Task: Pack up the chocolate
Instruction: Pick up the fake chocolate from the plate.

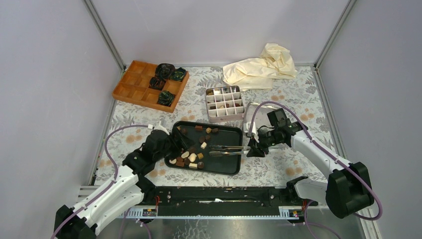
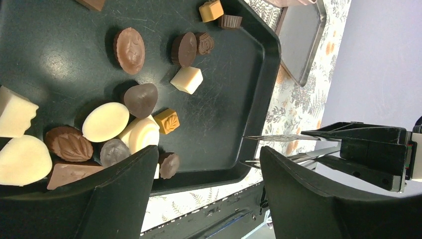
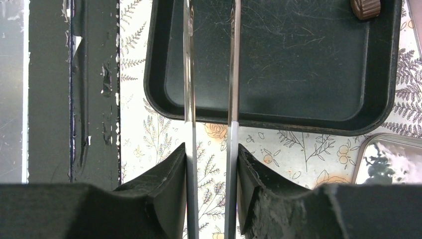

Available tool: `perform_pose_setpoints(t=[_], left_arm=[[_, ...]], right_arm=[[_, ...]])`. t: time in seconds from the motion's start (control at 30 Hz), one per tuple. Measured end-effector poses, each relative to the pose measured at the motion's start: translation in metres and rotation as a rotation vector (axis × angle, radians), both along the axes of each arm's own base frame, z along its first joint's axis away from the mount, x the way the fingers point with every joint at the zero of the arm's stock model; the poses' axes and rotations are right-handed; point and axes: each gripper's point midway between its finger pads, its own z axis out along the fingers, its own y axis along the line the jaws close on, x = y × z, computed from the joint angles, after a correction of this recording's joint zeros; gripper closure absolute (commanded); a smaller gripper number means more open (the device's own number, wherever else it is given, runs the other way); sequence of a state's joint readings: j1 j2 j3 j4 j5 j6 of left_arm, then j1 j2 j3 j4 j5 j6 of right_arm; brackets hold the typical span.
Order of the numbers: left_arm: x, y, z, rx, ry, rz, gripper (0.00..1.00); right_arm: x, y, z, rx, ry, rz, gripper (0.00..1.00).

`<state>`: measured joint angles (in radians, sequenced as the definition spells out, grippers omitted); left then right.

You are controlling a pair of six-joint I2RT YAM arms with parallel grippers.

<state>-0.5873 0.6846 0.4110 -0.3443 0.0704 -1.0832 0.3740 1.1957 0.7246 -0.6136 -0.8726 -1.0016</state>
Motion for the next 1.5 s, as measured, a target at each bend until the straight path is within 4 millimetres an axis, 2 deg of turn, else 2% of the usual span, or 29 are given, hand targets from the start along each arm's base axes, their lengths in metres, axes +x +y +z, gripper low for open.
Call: perform_pose_setpoints(t=[0.3, 1.03, 1.5], left_arm=[[-0.0054, 0.0025, -0.002, -0.04, -0.001, 0.022, 0.19], [-0.0013, -0.0011, -0.0045, -0.055, 0.008, 0.032, 0.18], [0.0002, -0.0021, -0.0069, -0.056, 0.012, 0.034, 0.18]], right_arm=[[0.0046, 0.0013, 0.0, -0.002, -0.007, -0.02, 0.58], [0.0044, 0.0024, -0.0019, -0.017, 0.005, -0.039, 0.59], [0.0097, 0.0004, -0.0084, -0.085, 0.029, -0.117, 0.59]])
